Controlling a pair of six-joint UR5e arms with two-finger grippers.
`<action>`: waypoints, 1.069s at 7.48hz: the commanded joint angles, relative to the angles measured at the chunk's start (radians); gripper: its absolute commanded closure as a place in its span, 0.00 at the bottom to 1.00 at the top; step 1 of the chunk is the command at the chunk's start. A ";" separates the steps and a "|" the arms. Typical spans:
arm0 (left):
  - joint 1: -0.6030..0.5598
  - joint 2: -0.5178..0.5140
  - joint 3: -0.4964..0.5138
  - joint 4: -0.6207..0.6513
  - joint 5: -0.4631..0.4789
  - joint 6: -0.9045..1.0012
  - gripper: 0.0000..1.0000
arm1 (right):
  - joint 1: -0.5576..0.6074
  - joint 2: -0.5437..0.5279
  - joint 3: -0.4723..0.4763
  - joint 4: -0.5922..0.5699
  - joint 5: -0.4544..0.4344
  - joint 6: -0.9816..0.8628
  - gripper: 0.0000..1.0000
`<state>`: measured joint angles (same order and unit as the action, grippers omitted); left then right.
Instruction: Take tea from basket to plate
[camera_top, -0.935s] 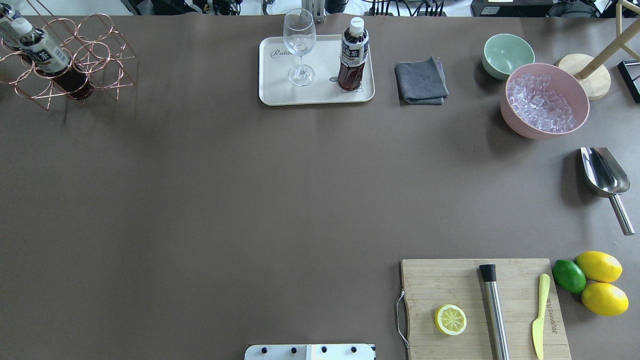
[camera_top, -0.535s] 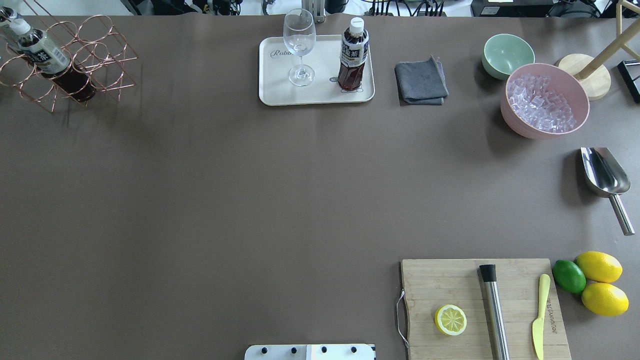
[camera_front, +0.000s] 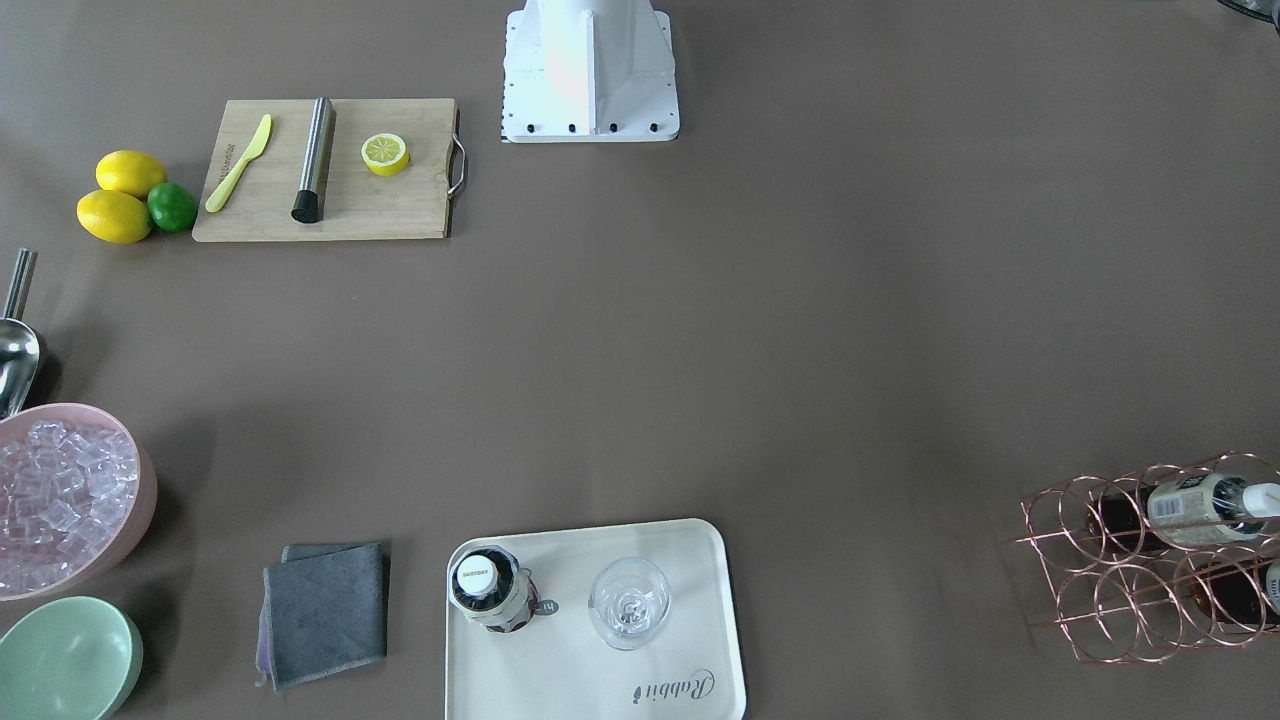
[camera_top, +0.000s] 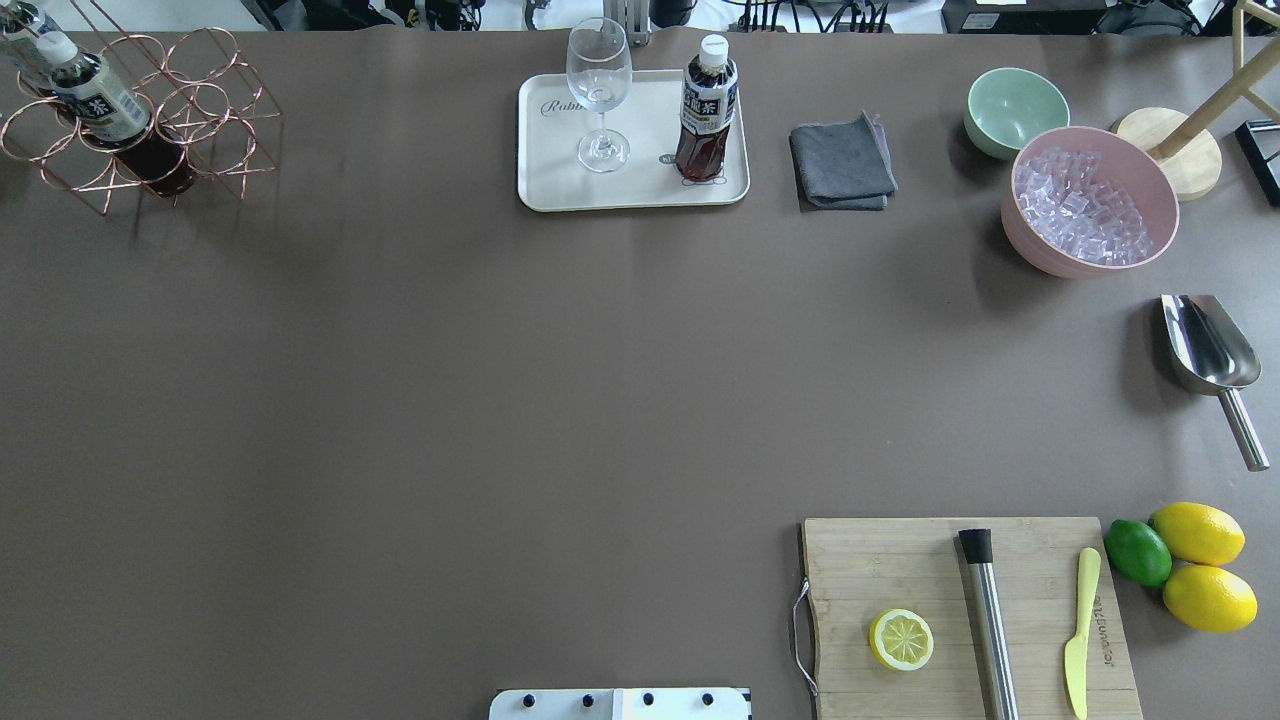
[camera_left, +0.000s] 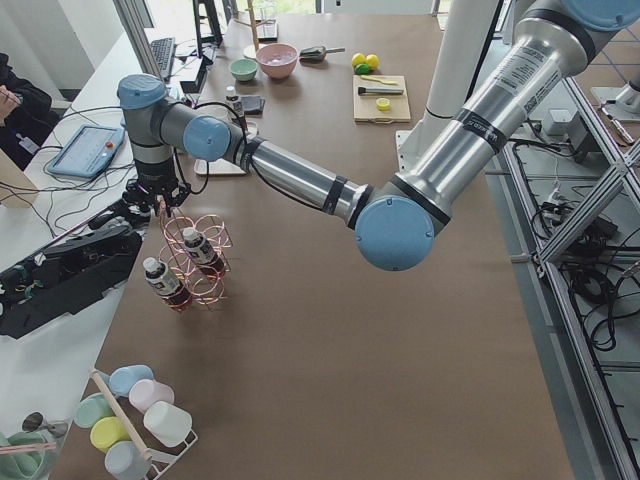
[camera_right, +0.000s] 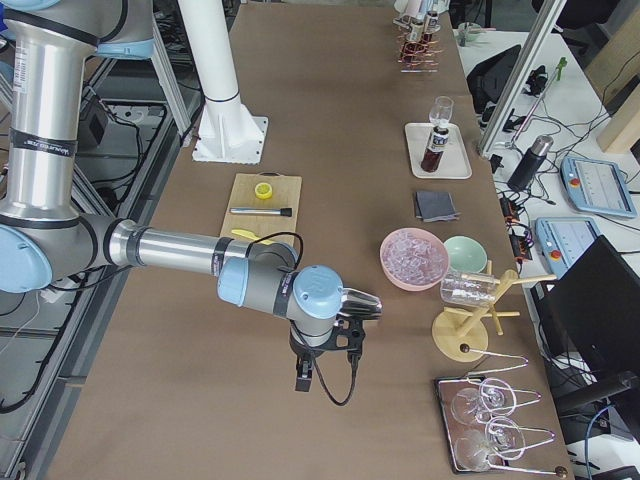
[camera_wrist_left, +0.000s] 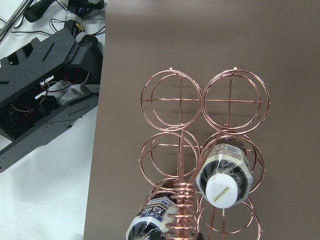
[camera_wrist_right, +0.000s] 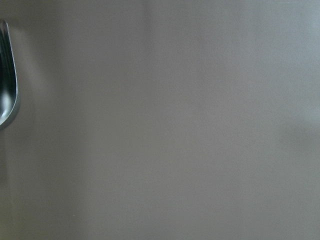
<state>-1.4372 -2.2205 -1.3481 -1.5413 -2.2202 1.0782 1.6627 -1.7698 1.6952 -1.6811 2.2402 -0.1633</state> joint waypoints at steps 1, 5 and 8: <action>0.023 -0.005 0.003 -0.037 0.031 -0.007 1.00 | 0.035 -0.011 0.003 0.024 0.038 0.010 0.00; 0.055 -0.016 0.009 -0.061 0.031 -0.073 1.00 | 0.015 0.002 0.003 0.026 0.017 0.008 0.00; 0.060 -0.014 0.024 -0.074 0.033 -0.084 1.00 | -0.041 0.004 0.052 0.026 0.022 0.098 0.00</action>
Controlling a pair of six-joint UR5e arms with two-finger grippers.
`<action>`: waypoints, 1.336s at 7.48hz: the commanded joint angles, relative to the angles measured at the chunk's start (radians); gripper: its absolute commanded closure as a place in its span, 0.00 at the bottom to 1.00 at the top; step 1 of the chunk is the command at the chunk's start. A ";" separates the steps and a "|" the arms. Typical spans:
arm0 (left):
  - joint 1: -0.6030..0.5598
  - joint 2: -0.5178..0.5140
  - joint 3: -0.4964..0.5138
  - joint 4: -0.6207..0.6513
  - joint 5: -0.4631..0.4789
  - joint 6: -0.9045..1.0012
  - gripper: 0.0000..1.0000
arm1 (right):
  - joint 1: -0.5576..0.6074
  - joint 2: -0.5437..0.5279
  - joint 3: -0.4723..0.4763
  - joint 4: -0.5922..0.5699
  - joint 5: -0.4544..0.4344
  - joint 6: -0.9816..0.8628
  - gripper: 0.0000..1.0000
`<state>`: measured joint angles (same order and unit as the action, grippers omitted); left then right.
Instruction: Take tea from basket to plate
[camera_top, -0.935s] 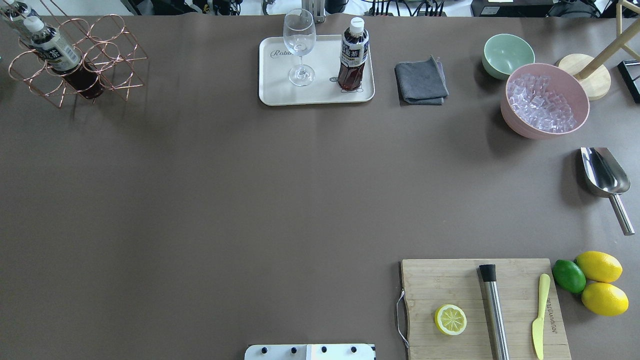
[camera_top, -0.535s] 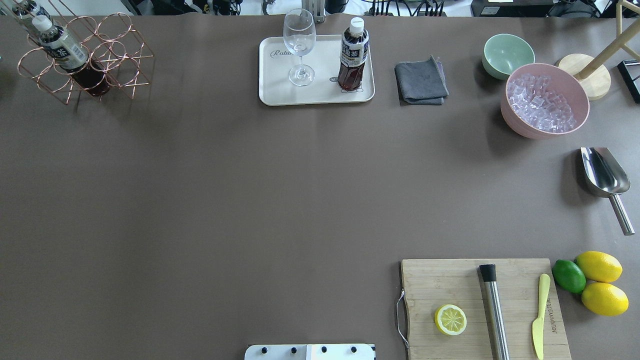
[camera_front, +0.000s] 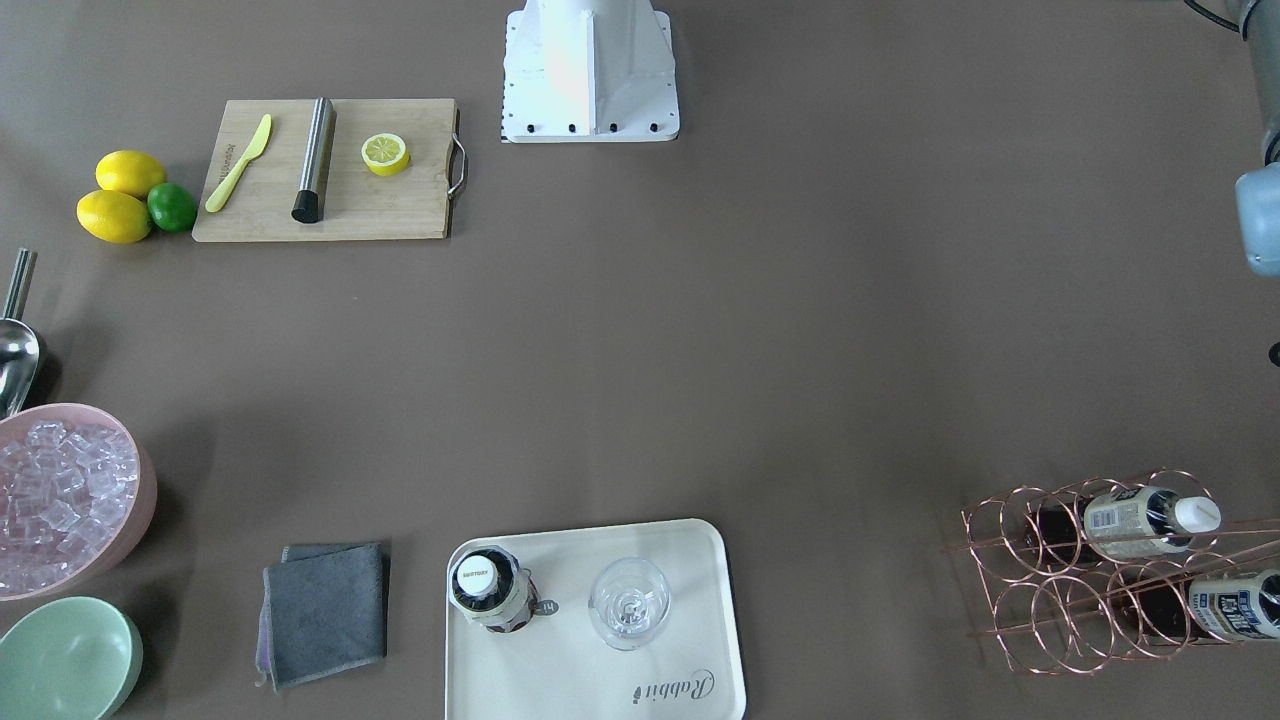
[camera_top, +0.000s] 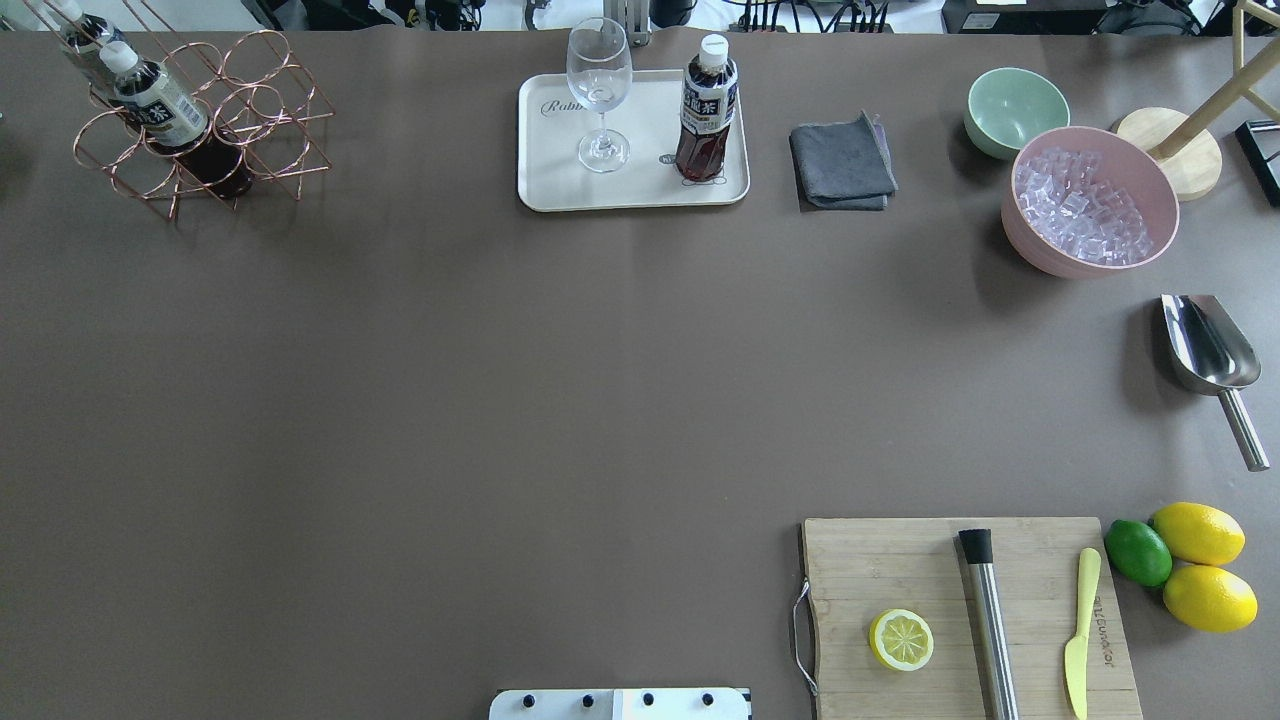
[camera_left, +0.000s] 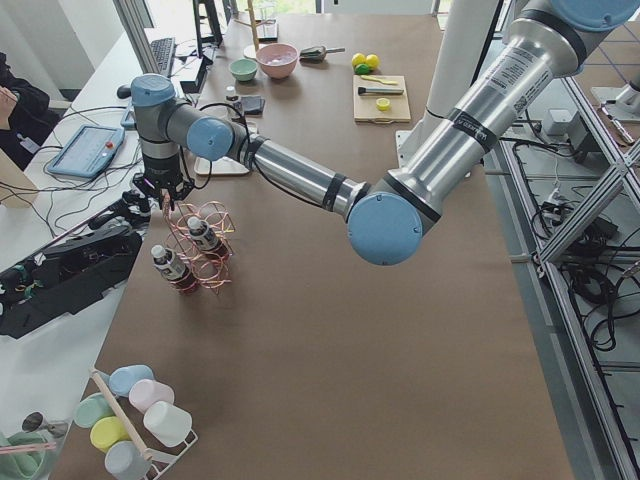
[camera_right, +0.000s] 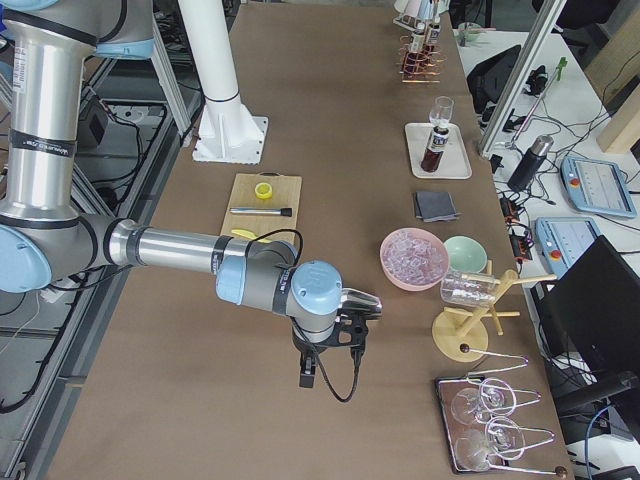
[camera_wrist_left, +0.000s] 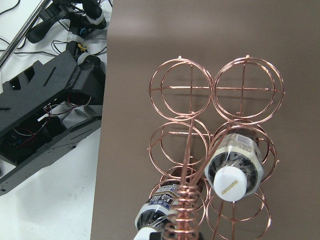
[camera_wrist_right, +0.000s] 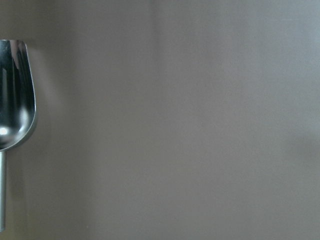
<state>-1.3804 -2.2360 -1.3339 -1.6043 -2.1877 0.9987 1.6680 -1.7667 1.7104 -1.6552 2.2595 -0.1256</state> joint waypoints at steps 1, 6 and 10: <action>0.003 0.001 0.010 -0.008 -0.001 -0.023 0.89 | -0.091 0.022 0.055 -0.001 -0.004 0.067 0.00; -0.002 0.003 0.007 -0.009 -0.001 -0.101 0.01 | -0.086 0.039 0.064 -0.006 0.015 0.083 0.00; -0.020 0.082 -0.141 -0.012 -0.010 -0.390 0.01 | -0.067 0.024 0.061 -0.009 0.045 0.083 0.00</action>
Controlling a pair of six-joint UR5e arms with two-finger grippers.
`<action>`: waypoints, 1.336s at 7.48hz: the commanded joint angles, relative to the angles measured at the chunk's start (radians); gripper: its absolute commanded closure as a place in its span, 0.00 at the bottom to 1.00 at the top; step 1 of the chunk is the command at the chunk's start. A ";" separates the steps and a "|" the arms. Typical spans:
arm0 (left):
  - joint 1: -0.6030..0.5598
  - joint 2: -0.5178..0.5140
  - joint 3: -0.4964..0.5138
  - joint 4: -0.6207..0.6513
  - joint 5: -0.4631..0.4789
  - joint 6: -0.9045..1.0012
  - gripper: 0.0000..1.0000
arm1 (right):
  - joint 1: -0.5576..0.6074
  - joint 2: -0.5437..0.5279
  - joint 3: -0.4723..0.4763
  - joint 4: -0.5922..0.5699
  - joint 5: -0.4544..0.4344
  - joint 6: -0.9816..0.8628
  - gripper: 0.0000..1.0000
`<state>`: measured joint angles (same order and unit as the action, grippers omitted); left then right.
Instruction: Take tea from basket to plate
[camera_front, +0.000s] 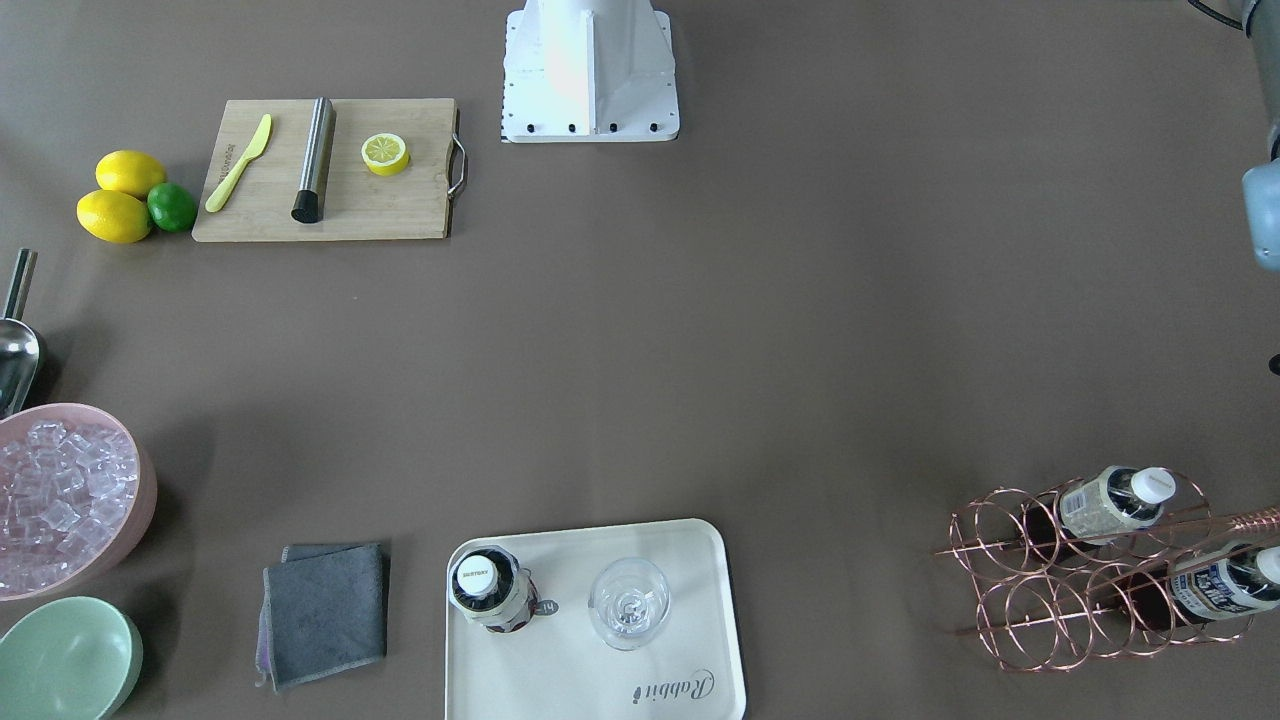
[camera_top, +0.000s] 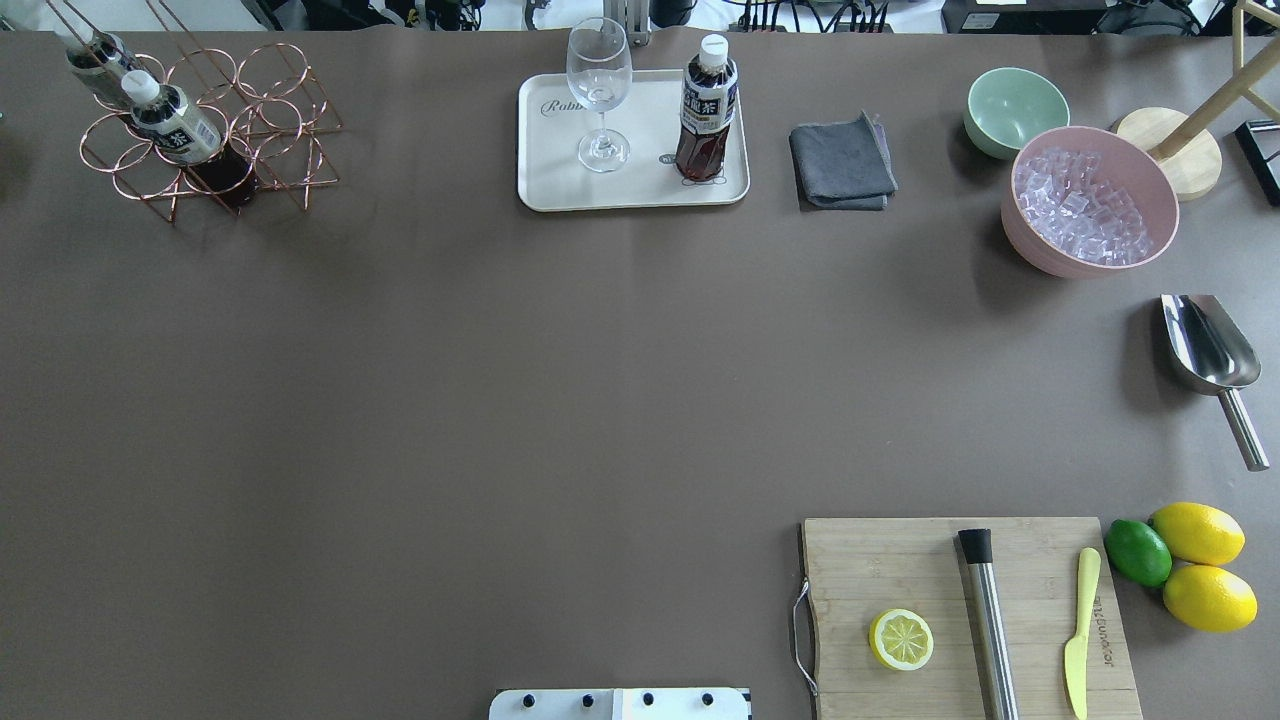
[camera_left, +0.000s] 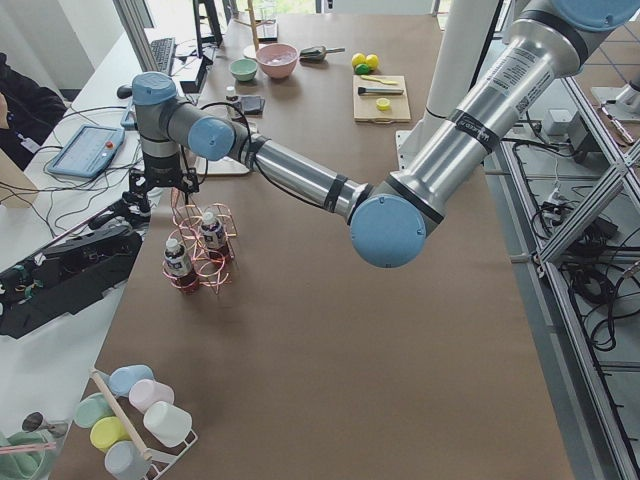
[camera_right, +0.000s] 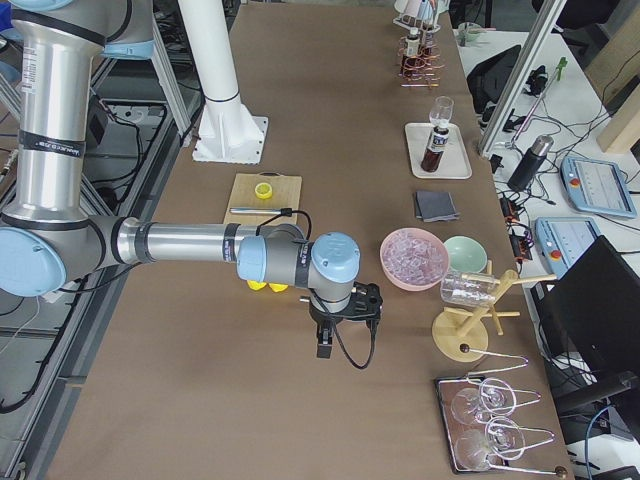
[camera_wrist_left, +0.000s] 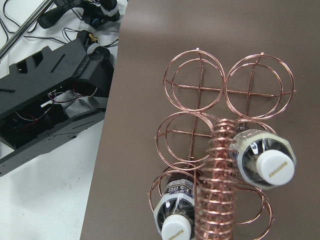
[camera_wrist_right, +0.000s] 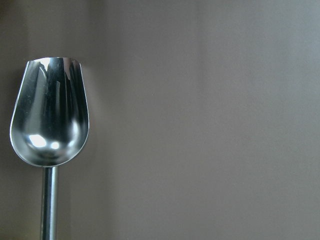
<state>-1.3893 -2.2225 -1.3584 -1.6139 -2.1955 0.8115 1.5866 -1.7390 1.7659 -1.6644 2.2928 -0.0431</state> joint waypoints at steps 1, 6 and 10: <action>-0.011 0.160 -0.251 -0.030 -0.001 -0.370 0.01 | 0.019 -0.002 0.004 0.003 0.014 -0.001 0.00; -0.075 0.366 -0.271 -0.189 -0.004 -1.012 0.01 | 0.066 -0.010 0.001 0.006 0.076 -0.004 0.00; -0.086 0.418 -0.039 -0.192 -0.012 -1.003 0.01 | 0.062 -0.004 -0.012 0.008 0.065 -0.009 0.00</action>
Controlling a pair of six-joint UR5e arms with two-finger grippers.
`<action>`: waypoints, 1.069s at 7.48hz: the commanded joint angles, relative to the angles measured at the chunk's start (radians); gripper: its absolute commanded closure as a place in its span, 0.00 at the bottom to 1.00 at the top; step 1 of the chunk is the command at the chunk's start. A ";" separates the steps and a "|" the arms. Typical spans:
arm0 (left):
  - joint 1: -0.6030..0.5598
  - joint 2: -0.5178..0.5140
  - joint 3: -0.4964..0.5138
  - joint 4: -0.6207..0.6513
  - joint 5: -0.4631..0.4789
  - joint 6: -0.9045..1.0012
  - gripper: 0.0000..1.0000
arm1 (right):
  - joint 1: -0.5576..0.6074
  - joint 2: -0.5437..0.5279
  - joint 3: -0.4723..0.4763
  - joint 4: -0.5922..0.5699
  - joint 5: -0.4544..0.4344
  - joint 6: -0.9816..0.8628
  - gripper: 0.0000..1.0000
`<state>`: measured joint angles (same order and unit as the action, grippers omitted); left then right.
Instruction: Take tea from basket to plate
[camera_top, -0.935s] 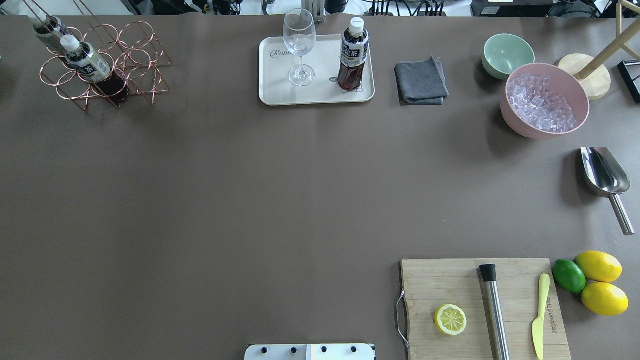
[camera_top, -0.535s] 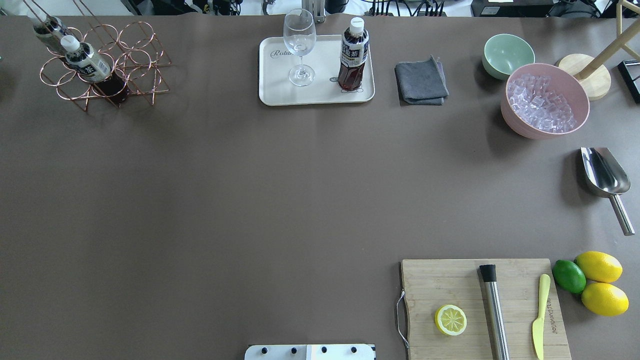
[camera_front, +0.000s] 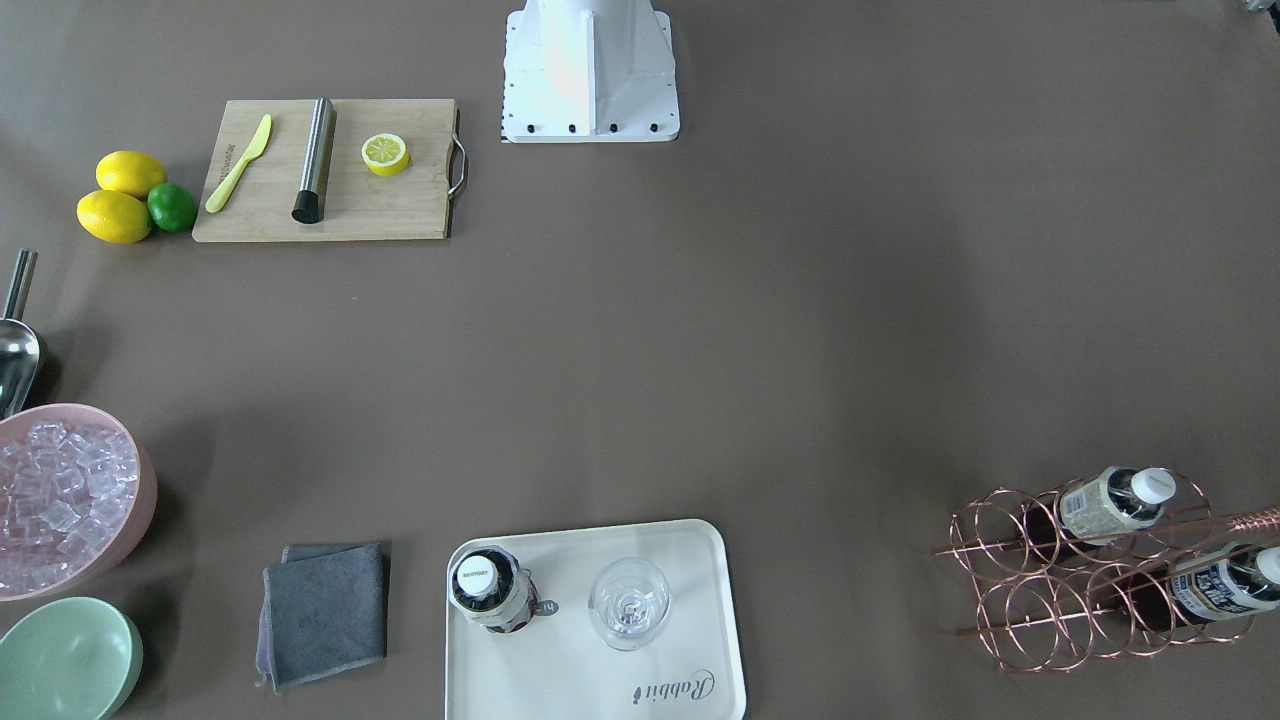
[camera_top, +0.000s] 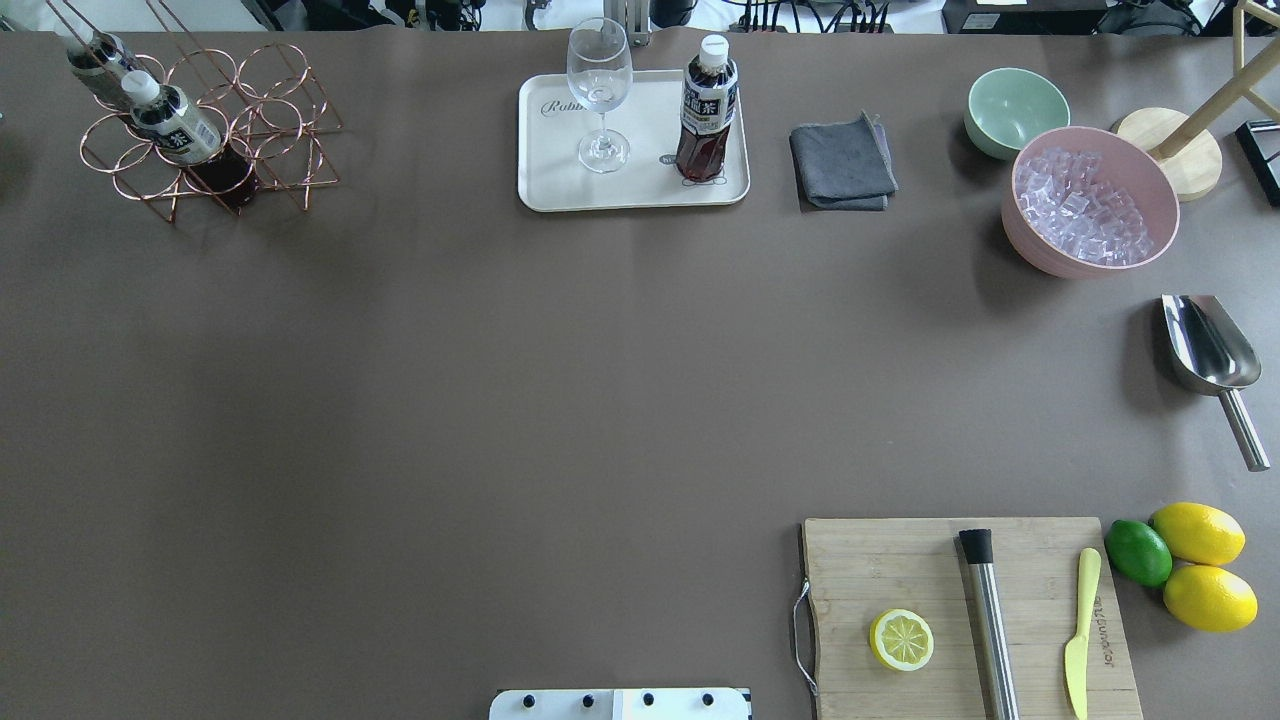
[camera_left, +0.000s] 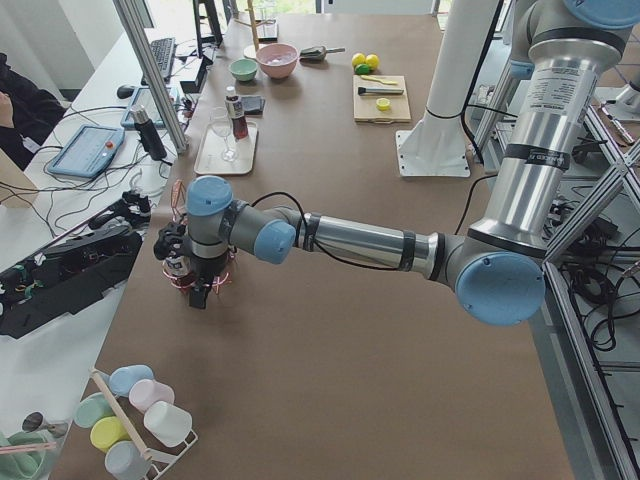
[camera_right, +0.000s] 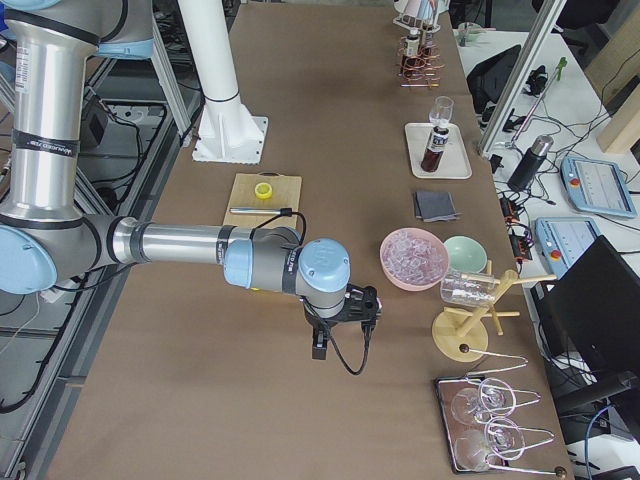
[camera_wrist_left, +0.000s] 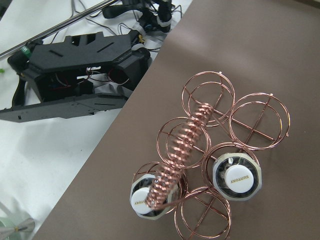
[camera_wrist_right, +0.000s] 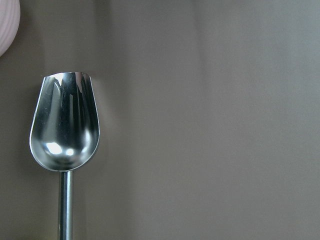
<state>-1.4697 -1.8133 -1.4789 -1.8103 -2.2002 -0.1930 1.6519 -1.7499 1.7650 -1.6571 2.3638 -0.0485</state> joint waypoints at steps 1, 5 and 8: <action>-0.012 0.025 0.109 0.008 -0.062 0.001 0.01 | -0.013 0.007 -0.016 0.000 -0.020 -0.002 0.00; -0.092 0.133 -0.007 0.061 -0.279 0.001 0.01 | -0.015 0.007 -0.021 0.000 -0.023 -0.007 0.00; -0.124 0.192 -0.165 0.321 -0.263 0.132 0.01 | -0.015 0.003 -0.024 0.000 -0.024 -0.005 0.00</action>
<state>-1.5635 -1.6454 -1.5778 -1.6506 -2.4707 -0.1684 1.6368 -1.7431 1.7450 -1.6567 2.3407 -0.0549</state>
